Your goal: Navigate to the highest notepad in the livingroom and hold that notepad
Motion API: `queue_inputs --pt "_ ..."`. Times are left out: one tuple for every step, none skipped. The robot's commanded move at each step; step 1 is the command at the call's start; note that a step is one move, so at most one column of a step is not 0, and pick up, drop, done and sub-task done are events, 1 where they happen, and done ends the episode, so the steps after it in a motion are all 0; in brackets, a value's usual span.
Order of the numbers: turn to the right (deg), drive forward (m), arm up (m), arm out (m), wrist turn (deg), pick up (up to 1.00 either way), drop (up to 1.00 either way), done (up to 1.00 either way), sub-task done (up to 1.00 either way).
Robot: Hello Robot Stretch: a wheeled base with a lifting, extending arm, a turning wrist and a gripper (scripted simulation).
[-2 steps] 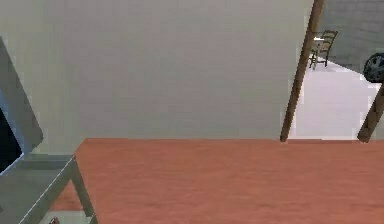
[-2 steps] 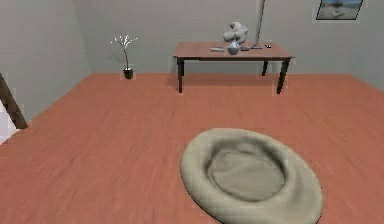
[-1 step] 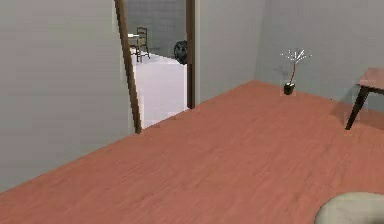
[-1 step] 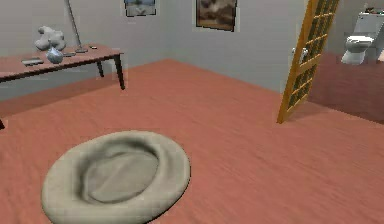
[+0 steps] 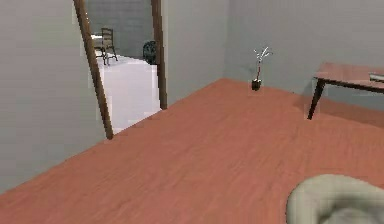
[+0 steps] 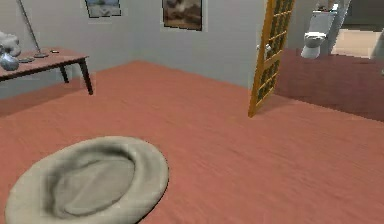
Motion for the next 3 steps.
queue_inputs --pt "0.0 1.00 0.00 0.00 0.0 0.00 0.00 0.00 0.00" --pt "36.0 0.00 0.00 0.00 0.0 0.00 0.00 0.00 0.00" --pt "0.0 1.00 0.00 0.00 0.0 0.00 0.00 0.00 0.00"
